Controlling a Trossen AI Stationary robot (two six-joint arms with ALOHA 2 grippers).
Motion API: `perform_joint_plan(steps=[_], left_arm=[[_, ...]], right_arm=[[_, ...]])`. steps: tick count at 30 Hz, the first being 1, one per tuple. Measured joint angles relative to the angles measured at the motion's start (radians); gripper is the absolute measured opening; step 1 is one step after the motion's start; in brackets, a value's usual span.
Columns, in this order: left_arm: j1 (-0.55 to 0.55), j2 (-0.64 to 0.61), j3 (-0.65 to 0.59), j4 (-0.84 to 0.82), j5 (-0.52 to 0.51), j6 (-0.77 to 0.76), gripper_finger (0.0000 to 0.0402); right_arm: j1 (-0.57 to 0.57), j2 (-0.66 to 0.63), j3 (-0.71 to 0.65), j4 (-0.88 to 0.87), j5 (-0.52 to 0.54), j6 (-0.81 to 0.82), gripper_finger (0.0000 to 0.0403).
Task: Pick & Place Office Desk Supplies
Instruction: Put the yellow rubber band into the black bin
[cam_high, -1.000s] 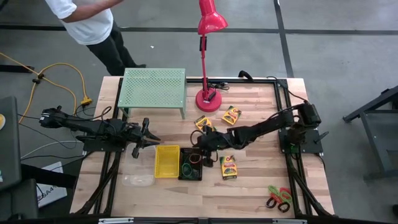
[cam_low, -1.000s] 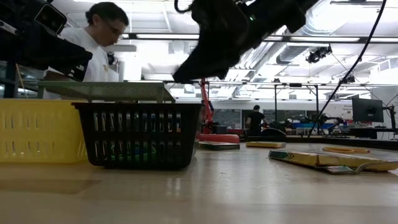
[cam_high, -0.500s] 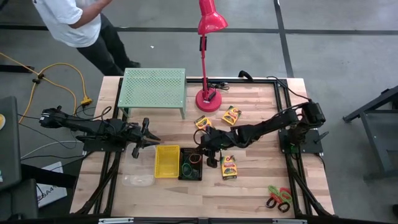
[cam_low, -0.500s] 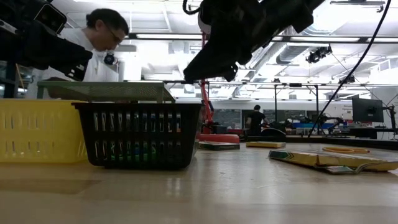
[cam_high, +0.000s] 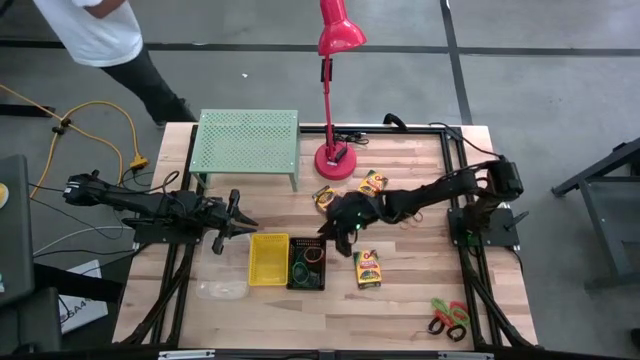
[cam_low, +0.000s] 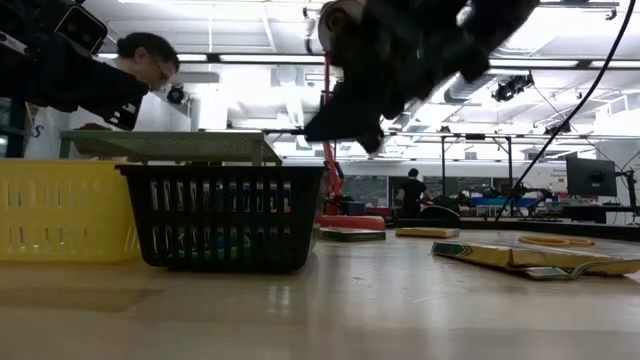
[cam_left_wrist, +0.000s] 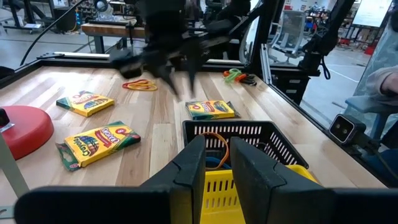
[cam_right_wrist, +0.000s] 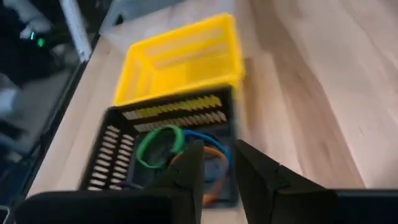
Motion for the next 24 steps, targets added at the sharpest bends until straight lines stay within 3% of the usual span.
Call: perform_joint_plan(steps=[5,12,18,24], left_arm=[[0.000,0.000,0.000,0.000,0.000,0.000,0.0071],[0.000,0.000,0.000,0.006,0.000,0.000,0.0071],[0.000,0.000,0.000,0.009,0.000,0.000,0.0071],[0.000,0.000,0.000,0.008,0.000,0.000,0.0071]], right_arm=[[-0.067,-0.077,-0.177,0.161,-0.065,0.067,0.0067],[-0.095,-0.308,-0.380,0.124,0.003,0.060,0.0060],[-0.067,-0.557,-0.505,-0.049,0.139,0.098,0.0059],[0.003,-0.785,-0.520,-0.284,0.291,0.156,0.0055]])
